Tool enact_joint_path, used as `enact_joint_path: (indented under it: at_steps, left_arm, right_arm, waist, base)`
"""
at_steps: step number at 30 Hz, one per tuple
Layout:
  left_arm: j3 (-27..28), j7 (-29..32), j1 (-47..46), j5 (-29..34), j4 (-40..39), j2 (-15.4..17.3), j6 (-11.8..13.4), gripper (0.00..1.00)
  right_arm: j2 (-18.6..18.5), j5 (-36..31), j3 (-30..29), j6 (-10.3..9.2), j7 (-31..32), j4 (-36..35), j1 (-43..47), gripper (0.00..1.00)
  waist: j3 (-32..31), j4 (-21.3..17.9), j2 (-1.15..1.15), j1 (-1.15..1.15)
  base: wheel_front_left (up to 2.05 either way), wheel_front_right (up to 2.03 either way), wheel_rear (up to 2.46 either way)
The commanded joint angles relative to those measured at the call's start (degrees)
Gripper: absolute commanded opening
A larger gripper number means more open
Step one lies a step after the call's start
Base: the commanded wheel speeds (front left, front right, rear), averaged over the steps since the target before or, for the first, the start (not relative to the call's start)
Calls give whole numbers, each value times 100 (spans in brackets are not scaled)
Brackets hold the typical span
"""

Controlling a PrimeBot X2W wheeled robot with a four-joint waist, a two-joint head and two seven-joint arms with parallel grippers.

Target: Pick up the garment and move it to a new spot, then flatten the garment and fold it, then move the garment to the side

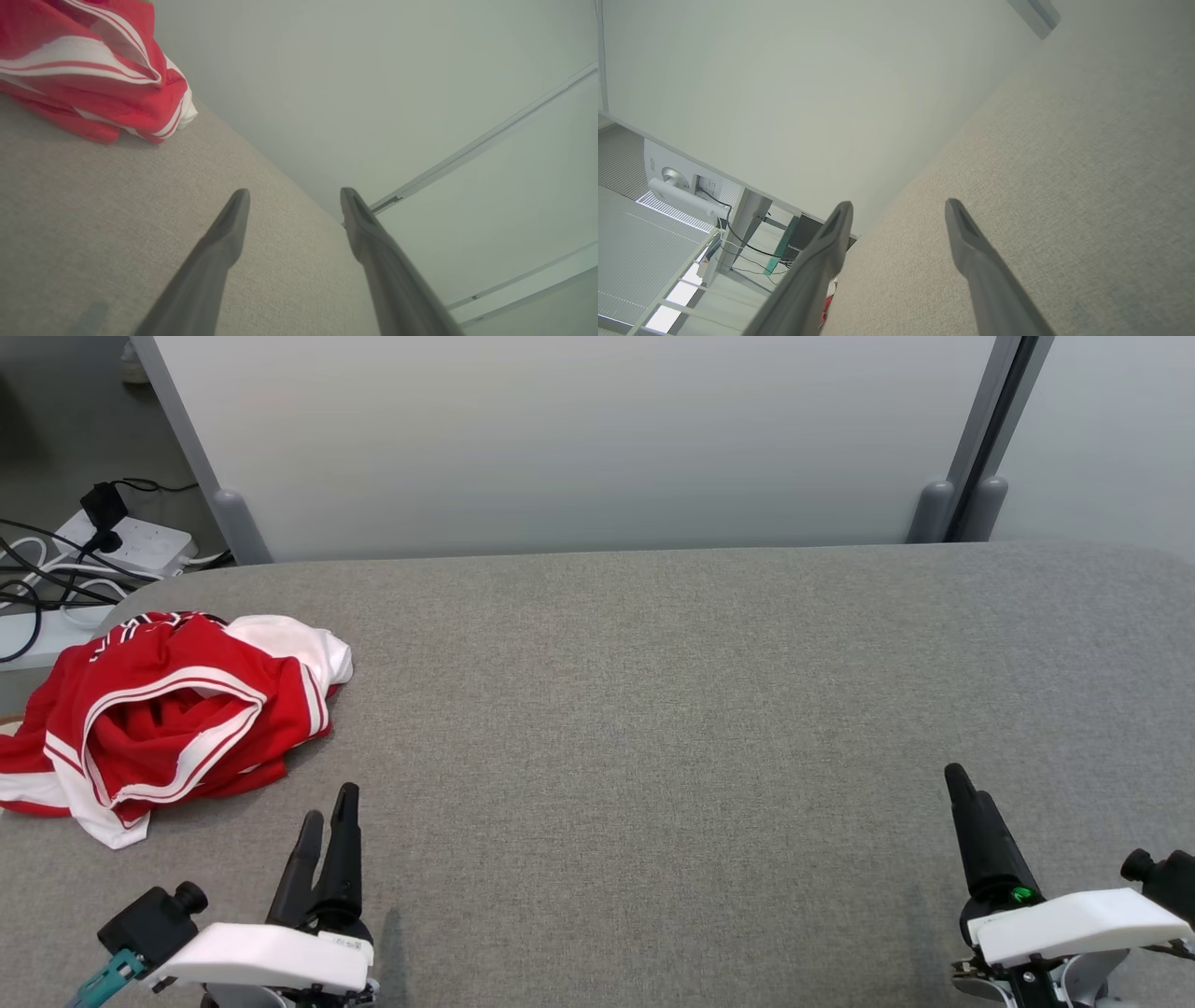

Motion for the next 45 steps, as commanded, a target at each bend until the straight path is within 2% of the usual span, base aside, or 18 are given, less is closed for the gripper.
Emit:
enact_joint_path:
  at_steps: [1, 36, 45]
  left_arm:
    - [49, -64, -351, 238, -219, 93, 38, 100]
    - [-196, -642, -496, 2547, -595, 119, 343, 100]
    - [-278, -812, -523, 3239, -659, 127, 399, 100]
  right_arm:
    - [-70, -181, 83, 30, -87, -217, -253, 100]
    - [-233, -2260, 686, 38, -655, -572, -410, 100]
    - [-199, -3049, 661, 40, -823, -713, -416, 100]
  waist:
    - [1, 0, 0, 0]
    - [15, -27, 0, 0]
    - [8, -24, 0, 0]
  base:
    - [0, 0, 0]
    - [0, 0, 0]
    - [0, 0, 0]
